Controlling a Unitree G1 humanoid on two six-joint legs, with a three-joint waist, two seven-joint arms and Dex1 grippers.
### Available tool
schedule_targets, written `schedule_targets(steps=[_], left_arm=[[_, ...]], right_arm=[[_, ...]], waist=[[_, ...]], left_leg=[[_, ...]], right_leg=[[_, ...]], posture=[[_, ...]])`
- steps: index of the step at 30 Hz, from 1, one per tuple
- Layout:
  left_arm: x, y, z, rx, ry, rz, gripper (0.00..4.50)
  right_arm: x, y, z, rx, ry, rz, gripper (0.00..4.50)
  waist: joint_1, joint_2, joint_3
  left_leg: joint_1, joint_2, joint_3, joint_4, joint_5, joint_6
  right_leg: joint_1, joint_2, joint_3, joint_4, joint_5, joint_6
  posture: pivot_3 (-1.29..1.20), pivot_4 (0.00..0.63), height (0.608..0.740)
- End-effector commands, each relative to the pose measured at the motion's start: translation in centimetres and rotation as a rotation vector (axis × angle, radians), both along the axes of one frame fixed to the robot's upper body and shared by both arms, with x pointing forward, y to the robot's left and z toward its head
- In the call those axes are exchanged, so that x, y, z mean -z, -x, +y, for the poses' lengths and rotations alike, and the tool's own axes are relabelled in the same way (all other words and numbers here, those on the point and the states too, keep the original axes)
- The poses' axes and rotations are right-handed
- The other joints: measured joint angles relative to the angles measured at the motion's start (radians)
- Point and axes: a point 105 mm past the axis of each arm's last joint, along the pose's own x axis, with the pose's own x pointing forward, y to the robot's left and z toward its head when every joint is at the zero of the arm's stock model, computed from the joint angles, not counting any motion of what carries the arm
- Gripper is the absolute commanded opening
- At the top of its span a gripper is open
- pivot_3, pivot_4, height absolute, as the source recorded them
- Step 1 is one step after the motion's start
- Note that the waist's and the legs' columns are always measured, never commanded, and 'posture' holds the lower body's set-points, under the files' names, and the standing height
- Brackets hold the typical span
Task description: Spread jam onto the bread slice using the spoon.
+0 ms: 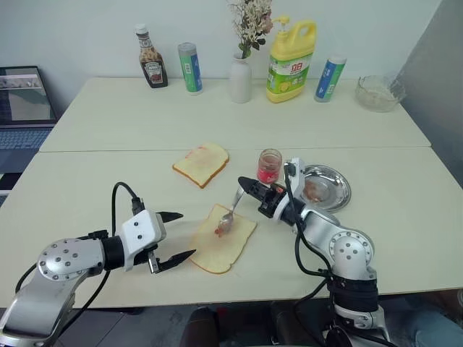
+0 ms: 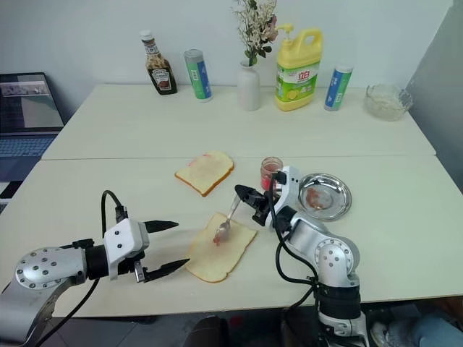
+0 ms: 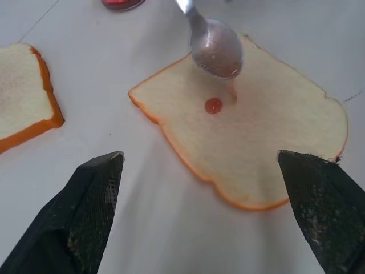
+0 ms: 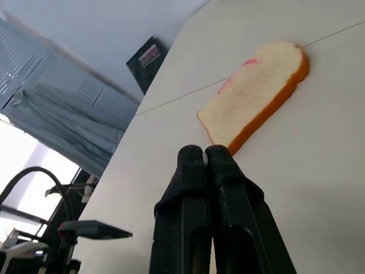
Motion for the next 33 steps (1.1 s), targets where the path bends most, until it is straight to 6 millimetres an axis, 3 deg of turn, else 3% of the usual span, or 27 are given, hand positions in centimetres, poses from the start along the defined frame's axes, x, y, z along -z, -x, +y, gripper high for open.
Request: schedule_targets(steps=[1,8,13,19,28,33], left_arm=[[-0.6,0.0,-0.4,0.025,-0.002,-0.030,4.50],[-0.4,0.2,-0.5,0.042,-0.004,-0.020,4.50],[-0.2,0.2,-0.5,0.046,-0.006,-0.018,4.50],[0.1,0.5,-0.5,0.048,-0.009,-0.013,4.50],[0.2,0.5,-0.4,0.042,-0.012,-0.012,4.50],[0.3,0.7,-0.3,0.044,-0.011,-0.007,4.50]], right_arm=[[-1.2,-0.4,0.6,0.012,-0.025,-0.040,0.02],[0.7,0.3,2.1,-0.070,0.006,0.035,0.02],[2.4,1.4,1.6,-0.119,0.074,0.071,0.02],[2.1,2.9,0.9,-0.206,0.066,0.071,0.02],[1.2,-0.5,1.0,-0.046,-0.027,0.100,0.02],[1.9,-0.9,0.5,-0.026,-0.083,0.198,0.02]], waist=[[0.000,0.000,0.000],[0.000,0.000,0.000],[0.000,0.000,0.000],[0.000,0.000,0.000],[-0.002,0.000,0.000],[0.001,0.000,0.000]], left_leg=[[0.000,0.000,0.000,0.000,0.000,0.000],[0.000,0.000,0.000,0.000,0.000,0.000],[0.000,0.000,0.000,-0.001,0.000,0.000],[0.000,0.000,0.000,-0.001,0.000,0.000],[0.000,0.000,0.000,-0.001,0.000,0.000],[0.000,0.000,0.000,-0.001,0.000,0.000]], right_leg=[[0.000,0.000,0.000,0.000,0.000,0.000],[0.000,0.000,0.000,0.000,0.000,0.000],[0.000,0.000,0.000,0.000,0.000,0.000],[0.000,0.000,0.000,0.000,0.000,0.000],[0.000,0.001,0.000,0.000,0.000,0.000],[0.000,0.000,0.000,-0.001,0.000,0.000]], posture=[[0.00,0.150,0.740],[0.00,0.150,0.740],[0.00,0.150,0.740],[0.00,0.150,0.740],[0.00,0.150,0.740],[0.00,0.150,0.740]])
